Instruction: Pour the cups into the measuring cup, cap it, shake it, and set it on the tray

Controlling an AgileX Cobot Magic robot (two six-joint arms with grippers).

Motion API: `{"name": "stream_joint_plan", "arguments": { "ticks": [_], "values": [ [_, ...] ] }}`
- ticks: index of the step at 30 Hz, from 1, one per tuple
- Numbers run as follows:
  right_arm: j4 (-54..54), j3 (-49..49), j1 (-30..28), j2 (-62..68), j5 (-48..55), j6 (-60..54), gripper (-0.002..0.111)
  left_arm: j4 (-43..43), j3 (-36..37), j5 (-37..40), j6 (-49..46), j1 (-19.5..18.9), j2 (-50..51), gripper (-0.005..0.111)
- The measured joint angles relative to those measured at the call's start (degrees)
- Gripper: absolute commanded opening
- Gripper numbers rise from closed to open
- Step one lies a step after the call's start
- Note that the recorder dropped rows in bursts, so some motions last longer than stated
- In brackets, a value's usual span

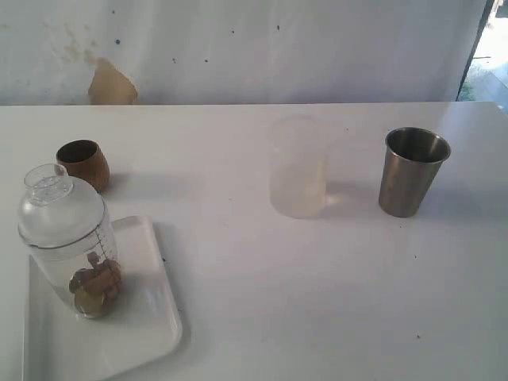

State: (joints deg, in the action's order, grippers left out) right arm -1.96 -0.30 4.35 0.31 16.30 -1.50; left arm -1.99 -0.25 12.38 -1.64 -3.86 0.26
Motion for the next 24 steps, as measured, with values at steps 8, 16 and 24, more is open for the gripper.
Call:
{"name": "stream_joint_plan", "arguments": {
  "ticks": [8, 16, 24],
  "values": [
    [-1.0, 0.0, 0.0, 0.0, 3.1, 2.5, 0.000, 0.0, 0.0, 0.0, 0.0, 0.0, 0.0, 0.001],
    [-1.1, 0.0, 0.0, 0.0, 3.3, 2.8, 0.000, 0.0, 0.0, 0.0, 0.0, 0.0, 0.0, 0.001],
    [-1.1, 0.0, 0.0, 0.0, 3.3, 2.8, 0.000, 0.0, 0.0, 0.0, 0.0, 0.0, 0.0, 0.001]
  ]
}}
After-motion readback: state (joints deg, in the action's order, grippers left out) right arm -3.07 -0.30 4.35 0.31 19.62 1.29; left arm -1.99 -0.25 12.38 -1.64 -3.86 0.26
